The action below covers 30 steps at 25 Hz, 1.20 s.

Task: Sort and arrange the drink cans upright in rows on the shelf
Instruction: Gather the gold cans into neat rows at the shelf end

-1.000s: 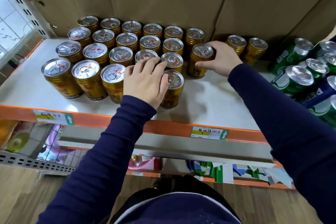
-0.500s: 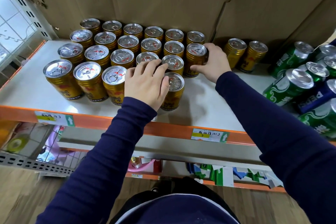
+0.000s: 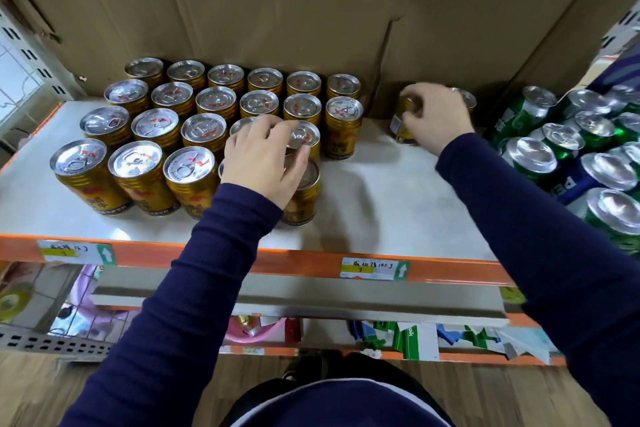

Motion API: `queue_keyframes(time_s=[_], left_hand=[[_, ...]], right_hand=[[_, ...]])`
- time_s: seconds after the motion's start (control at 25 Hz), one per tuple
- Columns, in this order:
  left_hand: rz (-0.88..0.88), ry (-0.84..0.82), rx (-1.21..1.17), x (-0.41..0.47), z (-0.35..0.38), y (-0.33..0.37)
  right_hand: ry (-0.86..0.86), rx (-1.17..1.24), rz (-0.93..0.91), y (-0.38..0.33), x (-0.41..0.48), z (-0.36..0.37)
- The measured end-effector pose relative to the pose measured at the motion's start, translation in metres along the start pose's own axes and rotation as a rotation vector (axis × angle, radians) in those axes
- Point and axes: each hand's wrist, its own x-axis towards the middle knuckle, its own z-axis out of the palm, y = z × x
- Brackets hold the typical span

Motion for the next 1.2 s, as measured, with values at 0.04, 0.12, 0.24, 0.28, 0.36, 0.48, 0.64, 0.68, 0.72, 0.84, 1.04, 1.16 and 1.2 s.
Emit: queue_keyframes(time_s=[0.04,0.12,0.24,0.28,0.36,0.48,0.64,0.68,0.72,0.84,1.04,1.16,1.2], left_hand=[[0.045,0.009,-0.021,0.008,0.001,0.008],[0.141,-0.027,-0.064,0.028,0.006,0.027],[0.207,-0.171,-0.079,0.066,0.021,0.061],[0.225,-0.211,-0.069,0.078,0.027,0.071],[0.24,-0.292,-0.057,0.101,0.041,0.088],[0.204,-0.395,-0.043,0.132,0.065,0.107],[0.142,-0.425,-0.03,0.16,0.092,0.129],[0.111,-0.43,-0.036,0.164,0.097,0.133],[0.08,-0.433,-0.04,0.169,0.101,0.138],[0.085,-0.462,0.005,0.179,0.101,0.143],[0.31,-0.862,-0.024,0.188,0.067,0.134],[0.333,-0.989,-0.081,0.182,0.056,0.141],[0.326,-0.991,-0.089,0.179,0.055,0.143]], right_hand=[[0.038,-0.084,0.036,0.013,0.007,-0.011],[-0.019,-0.26,0.14,0.039,0.024,-0.027],[-0.282,-0.322,0.23,0.064,0.041,-0.038],[-0.329,-0.298,0.221,0.067,0.043,-0.038],[-0.341,-0.235,0.182,0.071,0.044,-0.035],[-0.307,-0.173,0.158,0.083,0.044,-0.038],[-0.437,-0.067,0.205,0.099,0.042,-0.064],[-0.472,-0.069,0.197,0.101,0.04,-0.069],[-0.496,-0.068,0.191,0.104,0.039,-0.073],[-0.522,-0.047,0.162,0.114,0.039,-0.077],[-0.537,0.051,0.178,0.125,0.039,-0.076],[-0.539,0.057,0.166,0.125,0.038,-0.076],[-0.537,0.043,0.15,0.123,0.038,-0.075]])
